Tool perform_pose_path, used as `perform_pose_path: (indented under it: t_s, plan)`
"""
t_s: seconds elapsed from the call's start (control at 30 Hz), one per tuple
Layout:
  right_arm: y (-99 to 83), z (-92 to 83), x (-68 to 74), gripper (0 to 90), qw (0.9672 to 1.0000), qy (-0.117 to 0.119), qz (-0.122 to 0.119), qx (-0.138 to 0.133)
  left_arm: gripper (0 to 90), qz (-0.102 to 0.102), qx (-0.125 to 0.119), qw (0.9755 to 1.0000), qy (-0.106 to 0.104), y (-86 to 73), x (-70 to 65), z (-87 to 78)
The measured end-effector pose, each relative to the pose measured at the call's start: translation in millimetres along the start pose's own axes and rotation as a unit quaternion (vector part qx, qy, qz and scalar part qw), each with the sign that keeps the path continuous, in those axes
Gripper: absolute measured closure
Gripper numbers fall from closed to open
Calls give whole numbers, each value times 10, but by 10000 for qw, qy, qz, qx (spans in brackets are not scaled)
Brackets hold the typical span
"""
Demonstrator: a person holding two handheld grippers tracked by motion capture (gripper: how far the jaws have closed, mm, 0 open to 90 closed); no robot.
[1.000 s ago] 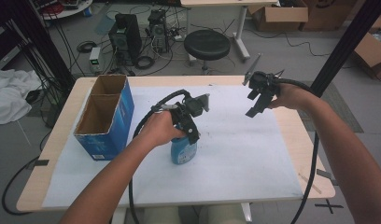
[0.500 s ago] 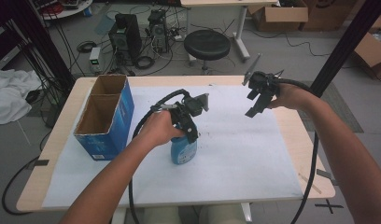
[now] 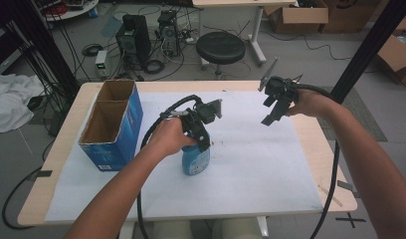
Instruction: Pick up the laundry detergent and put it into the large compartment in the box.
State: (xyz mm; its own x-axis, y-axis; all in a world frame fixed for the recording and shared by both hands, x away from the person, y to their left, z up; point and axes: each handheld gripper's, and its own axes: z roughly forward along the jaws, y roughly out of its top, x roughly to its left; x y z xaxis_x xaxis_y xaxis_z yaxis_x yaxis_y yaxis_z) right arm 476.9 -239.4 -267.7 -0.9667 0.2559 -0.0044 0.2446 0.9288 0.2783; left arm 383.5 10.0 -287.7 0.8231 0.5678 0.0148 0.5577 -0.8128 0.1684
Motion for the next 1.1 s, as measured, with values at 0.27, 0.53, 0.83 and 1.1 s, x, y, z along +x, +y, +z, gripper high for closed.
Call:
perform_pose_path:
  t_s: [0.27,0.53,0.83,1.1]
  plan:
    - [4,1,6,171,10000,9,5,2,372,28,-4,10000,-26,1,-4,-3]
    - [3,8,8,171,10000,25,-4,3,377,43,-40,10000,-42,-3,-2,-9]
    - [-9,21,11,171,10000,47,8,22,378,-32,-146,9998,-107,-21,3,-99]
    - [-11,22,18,172,10000,61,-3,21,378,-173,-169,9997,-33,-31,-12,-299]
